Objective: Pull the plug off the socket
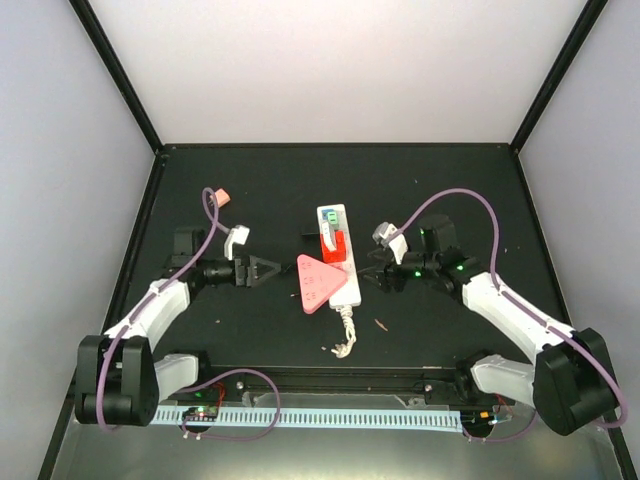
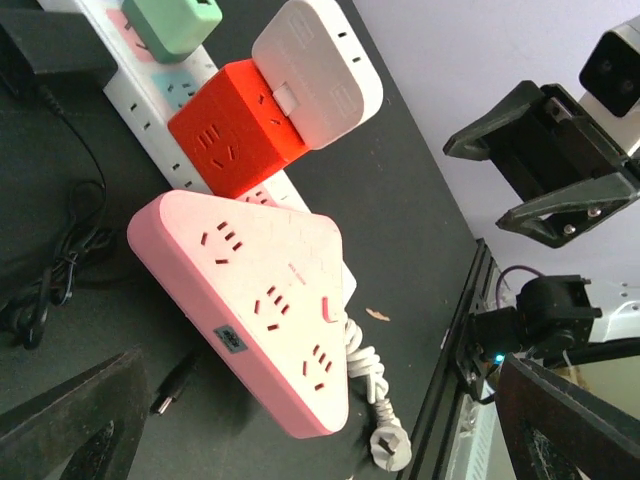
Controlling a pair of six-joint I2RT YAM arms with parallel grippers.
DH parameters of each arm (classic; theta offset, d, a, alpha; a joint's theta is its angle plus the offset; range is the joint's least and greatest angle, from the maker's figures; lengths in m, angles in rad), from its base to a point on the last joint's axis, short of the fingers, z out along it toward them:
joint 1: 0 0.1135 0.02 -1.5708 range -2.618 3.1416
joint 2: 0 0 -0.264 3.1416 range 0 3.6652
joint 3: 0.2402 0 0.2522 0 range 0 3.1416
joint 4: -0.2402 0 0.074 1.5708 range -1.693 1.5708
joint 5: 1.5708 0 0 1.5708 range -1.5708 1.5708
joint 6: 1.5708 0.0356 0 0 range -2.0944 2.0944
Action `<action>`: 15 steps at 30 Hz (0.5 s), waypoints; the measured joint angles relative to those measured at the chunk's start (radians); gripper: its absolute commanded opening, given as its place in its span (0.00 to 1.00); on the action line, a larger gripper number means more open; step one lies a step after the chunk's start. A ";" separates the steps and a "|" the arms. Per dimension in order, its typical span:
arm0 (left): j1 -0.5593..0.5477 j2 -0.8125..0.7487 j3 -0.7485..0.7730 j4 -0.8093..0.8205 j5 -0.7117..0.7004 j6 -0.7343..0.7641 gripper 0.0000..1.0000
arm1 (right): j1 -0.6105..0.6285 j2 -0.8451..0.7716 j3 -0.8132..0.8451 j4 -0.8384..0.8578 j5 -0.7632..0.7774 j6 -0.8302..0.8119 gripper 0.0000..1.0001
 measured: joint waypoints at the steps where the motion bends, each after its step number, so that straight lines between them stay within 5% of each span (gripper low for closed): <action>1: -0.003 0.005 -0.013 0.021 0.005 -0.018 0.96 | 0.000 0.005 0.000 -0.001 0.010 -0.036 0.71; 15: -0.126 0.281 -0.002 0.144 0.040 -0.108 0.84 | 0.036 0.107 0.002 -0.077 0.024 -0.681 0.78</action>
